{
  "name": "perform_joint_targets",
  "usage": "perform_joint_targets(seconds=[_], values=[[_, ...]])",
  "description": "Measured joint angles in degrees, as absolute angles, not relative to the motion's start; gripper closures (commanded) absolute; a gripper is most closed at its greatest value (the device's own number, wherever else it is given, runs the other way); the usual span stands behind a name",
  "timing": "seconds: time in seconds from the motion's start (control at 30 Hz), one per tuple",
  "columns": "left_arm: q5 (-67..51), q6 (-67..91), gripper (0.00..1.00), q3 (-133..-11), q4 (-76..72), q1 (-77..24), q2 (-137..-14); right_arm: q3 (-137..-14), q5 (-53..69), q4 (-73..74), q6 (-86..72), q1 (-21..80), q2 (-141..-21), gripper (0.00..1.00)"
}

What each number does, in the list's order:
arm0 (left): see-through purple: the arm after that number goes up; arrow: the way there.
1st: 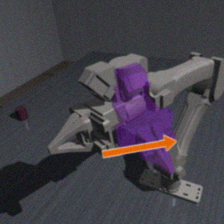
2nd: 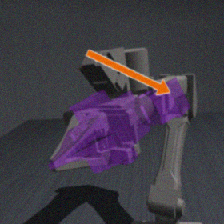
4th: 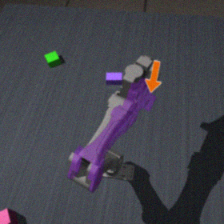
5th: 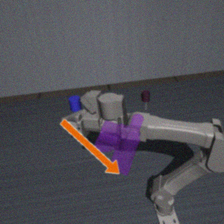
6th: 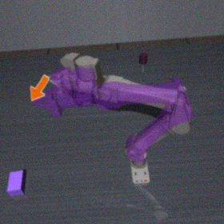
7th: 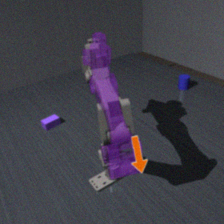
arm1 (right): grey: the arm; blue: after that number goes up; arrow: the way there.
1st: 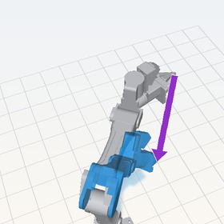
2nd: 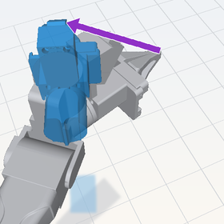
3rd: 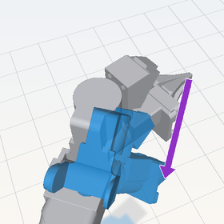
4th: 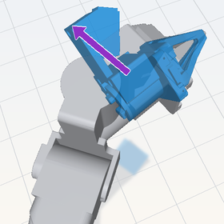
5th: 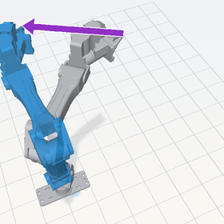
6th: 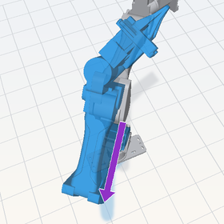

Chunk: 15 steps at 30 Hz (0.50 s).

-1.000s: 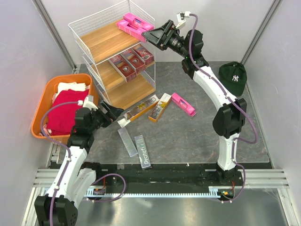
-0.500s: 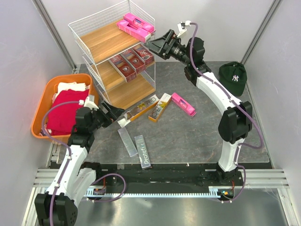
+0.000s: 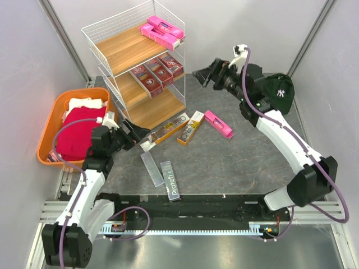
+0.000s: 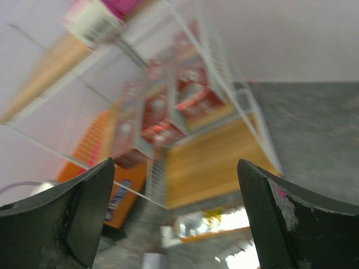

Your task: Place and organize the toothpastes onto the shelf

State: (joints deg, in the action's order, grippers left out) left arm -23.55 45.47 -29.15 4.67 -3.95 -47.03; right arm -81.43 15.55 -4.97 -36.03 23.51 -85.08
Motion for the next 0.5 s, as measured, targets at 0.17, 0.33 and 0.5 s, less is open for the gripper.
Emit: perform_joint_targets(seconds=[0.17, 0.33, 0.5], values=[[-24.62, 45.47, 0.07, -29.15, 2.5, -5.06, -49.43, -69.49, 2.33, -1.37, -29.02, 23.51, -80.51, 0.02], [-24.51, 45.47, 0.08, -29.36, 0.01, -9.76, -53.28, -61.28, -8.14, 2.96, -25.5, 23.16, -82.89, 0.02], [-24.12, 45.5, 0.08, -31.0, -1.8, -16.64, -58.3, -61.41, -10.96, 5.34, -24.62, 20.97, -90.21, 0.02]])
